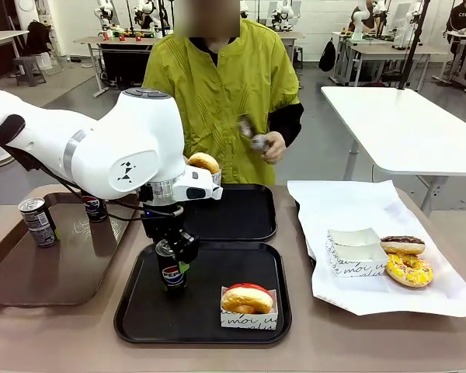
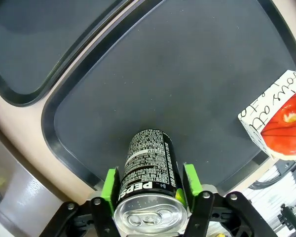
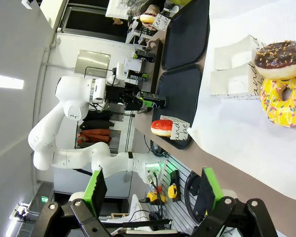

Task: Set up donuts and drinks on trays.
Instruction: Pick up one Pepsi coke and place it on the Flat Tray.

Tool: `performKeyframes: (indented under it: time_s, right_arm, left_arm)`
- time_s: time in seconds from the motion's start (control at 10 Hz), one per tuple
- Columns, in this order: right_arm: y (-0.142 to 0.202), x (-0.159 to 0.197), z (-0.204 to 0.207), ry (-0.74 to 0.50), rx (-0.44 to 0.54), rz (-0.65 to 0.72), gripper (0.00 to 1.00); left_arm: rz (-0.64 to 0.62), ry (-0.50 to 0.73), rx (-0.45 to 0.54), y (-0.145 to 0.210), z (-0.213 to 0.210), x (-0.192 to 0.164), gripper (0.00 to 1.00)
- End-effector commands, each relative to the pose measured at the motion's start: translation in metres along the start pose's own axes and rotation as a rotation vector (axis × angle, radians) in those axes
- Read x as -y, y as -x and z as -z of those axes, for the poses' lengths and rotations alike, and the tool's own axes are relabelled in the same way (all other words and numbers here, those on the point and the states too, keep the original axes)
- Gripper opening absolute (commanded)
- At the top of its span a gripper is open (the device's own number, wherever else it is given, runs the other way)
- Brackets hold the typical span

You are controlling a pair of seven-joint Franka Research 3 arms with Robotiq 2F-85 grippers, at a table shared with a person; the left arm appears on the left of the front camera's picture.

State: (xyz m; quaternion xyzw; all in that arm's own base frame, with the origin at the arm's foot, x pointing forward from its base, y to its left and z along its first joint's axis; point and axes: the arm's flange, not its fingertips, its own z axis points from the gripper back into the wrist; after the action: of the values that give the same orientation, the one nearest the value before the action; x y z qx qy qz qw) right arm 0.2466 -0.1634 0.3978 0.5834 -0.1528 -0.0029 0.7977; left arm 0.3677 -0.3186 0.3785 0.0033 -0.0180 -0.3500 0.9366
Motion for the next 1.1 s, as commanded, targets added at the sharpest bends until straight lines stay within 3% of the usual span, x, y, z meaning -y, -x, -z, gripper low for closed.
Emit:
performKeyframes:
  time_s: [0.0, 0.1, 0.2, 0.3, 0.7, 1.0]
  right_arm:
    - [-0.003, 0.0, 0.0, -0.023, 0.017, -0.018, 1.0]
    - [-0.003, 0.0, 0.0, -0.023, 0.017, -0.018, 1.0]
    - [-0.003, 0.0, 0.0, -0.023, 0.017, -0.018, 1.0]
    - [-0.003, 0.0, 0.0, -0.023, 0.017, -0.018, 1.0]
    - [-0.003, 0.0, 0.0, -0.023, 0.017, -0.018, 1.0]
    - [-0.003, 0.0, 0.0, -0.023, 0.017, -0.018, 1.0]
  left_arm:
    - [0.022, -0.019, 0.015, 0.003, -0.01, 0.003, 1.0]
    - [0.013, -0.016, 0.017, 0.004, -0.019, 0.005, 0.81]
    - [0.008, -0.02, 0.021, 0.008, -0.03, 0.009, 0.86]
    - [0.005, -0.041, 0.026, 0.017, -0.047, 0.015, 1.0]
    - [-0.014, -0.068, 0.023, 0.056, -0.113, 0.014, 1.0]
    - [-0.064, -0.045, 0.068, 0.085, -0.142, -0.009, 1.0]
